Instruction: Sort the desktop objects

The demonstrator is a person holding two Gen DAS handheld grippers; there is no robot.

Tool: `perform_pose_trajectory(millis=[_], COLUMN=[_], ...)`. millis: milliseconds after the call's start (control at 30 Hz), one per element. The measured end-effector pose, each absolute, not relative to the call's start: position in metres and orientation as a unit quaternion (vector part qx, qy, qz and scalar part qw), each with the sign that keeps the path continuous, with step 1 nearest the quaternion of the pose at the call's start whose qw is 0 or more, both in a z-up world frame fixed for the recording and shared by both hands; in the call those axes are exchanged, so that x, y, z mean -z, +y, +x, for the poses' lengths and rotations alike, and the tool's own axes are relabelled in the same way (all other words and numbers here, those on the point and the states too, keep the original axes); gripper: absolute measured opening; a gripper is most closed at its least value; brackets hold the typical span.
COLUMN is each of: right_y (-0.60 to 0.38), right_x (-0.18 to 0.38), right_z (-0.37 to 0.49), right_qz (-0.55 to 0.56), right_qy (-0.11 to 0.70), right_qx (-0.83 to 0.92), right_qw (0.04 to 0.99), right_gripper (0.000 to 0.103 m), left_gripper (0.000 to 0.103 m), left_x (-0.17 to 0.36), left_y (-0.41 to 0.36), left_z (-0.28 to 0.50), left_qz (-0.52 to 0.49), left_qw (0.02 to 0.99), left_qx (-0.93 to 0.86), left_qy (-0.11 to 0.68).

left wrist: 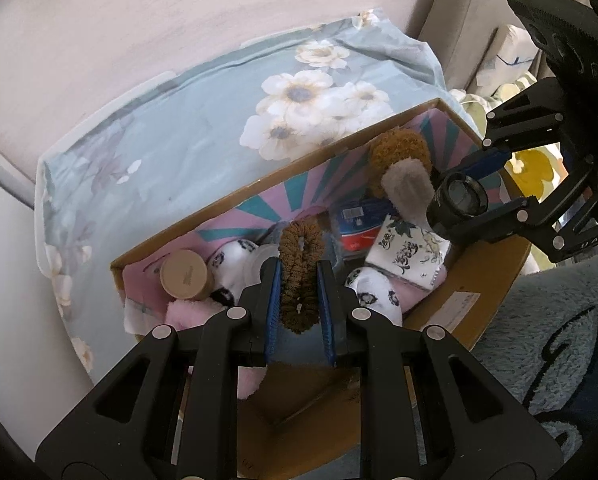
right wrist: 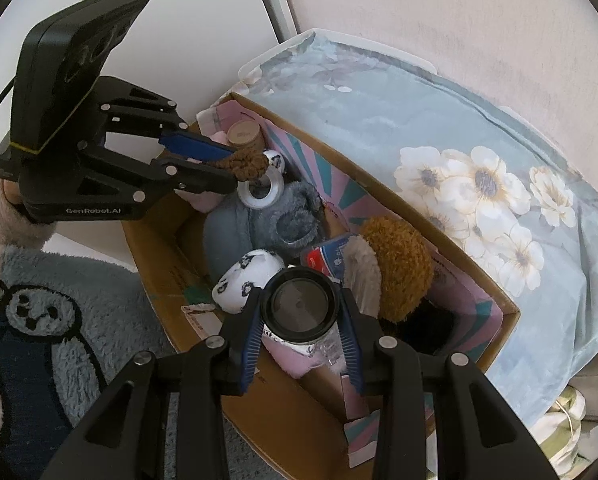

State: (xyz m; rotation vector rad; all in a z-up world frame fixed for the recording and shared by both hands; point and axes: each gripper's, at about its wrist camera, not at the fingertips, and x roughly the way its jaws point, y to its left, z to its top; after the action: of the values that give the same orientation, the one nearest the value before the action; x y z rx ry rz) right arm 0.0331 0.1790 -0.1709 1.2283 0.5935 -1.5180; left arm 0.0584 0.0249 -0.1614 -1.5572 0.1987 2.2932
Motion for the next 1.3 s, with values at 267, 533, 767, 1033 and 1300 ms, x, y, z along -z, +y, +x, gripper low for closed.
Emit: perform_pose_trajectory(millis=[267, 533, 767, 1033, 1300], right_y=[0.183, 0.193, 0.199, 0.197, 0.194], right_x=[0.171, 0.161, 0.151, 0.136, 0.087], right_z=[0.023, 0.013, 0.007, -0.001, -0.015], right_qz=[0.531, 0.53, 0.535, 0.554, 0.531], right_qy=[0.214, 0.19, 0.165, 0.137, 0.152], right_qx=[0.638, 0.68, 0.719, 0.74, 0.795], right_qw=[0.515, 0.47, 0.412, 0.355, 0.251], right_gripper=[0.087, 0.103, 0.103, 0.103, 0.103], left_gripper=[0.09, 0.103, 0.103, 0.103, 0.103], left_x=[0.167, 0.155, 0.151, 0.125, 0.072], left_y=[0.03, 0.025, 0.012, 0.009, 0.009], left_z=[0.054, 0.054, 0.046, 0.033, 0.014], left_qz=[-0.573, -0.555, -0.567, -0.54, -0.506], left_qw=[0.159, 0.147, 0.103, 0.06, 0.015], left_qx=[-0.801, -0.817, -0.817, -0.839, -0.862], left_qy=[0.069, 0.048, -0.014, -0.018, -0.012])
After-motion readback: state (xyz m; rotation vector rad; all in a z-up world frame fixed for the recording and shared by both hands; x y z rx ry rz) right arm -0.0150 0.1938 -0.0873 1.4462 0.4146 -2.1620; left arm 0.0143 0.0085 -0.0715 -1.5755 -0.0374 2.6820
